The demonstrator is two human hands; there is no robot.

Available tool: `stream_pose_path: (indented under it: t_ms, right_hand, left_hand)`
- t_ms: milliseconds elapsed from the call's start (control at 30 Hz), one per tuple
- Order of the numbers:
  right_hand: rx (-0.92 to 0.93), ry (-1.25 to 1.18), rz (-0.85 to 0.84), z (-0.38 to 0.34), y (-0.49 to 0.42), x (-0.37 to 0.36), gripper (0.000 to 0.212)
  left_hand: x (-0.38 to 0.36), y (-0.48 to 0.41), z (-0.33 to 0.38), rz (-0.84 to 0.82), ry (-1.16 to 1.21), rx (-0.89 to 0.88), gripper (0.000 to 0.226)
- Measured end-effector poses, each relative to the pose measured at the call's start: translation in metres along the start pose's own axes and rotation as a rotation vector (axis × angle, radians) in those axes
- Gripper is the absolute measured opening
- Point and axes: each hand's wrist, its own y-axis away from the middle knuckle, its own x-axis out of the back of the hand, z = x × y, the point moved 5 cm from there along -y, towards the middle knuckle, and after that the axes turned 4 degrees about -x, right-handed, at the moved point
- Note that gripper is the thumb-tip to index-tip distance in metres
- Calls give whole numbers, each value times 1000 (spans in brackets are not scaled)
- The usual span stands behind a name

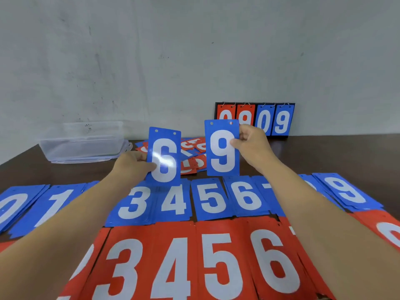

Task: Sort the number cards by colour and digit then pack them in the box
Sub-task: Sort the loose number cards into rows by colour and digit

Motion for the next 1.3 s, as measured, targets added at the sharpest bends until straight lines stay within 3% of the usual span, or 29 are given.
stream_pose_path:
  t_ms: [133, 300, 433, 633, 733, 933, 1067, 1233, 1300]
  right_hand:
    - [-20, 21, 69, 12, 21, 42, 17]
    - [-124, -14, 107, 45, 50, 92, 11]
    - [-229, -38, 128, 77, 66, 129, 24]
    - [-268, -90, 125, 121, 56, 178, 14]
    - [-296, -92, 99, 144, 42, 199, 13]
    - [-304, -126, 70, 177, 21, 234, 12]
    - [-321, -70, 90, 202, 10, 251, 12]
    - [-399, -32, 93, 236, 0, 260, 27]
    - [-410, -6, 86, 244, -1, 260, 21]
  left_hand:
    - [-26, 22, 12, -50, 57, 11, 7]
    - [-76, 51, 27, -119, 98, 43, 31]
    - [-119, 69, 35, -168, 116, 64, 29]
    - [-162, 70, 50, -141, 35, 70, 25]
    - [-178, 66, 55, -118, -67, 61, 23]
    - [-198, 58, 54, -67, -476, -9, 42]
    - [-206, 61, 57, -19, -739, -50, 19]
    - [-215, 65, 62, -1, -848, -54, 41]
    - [-217, 68, 64, 26, -923, -64, 51]
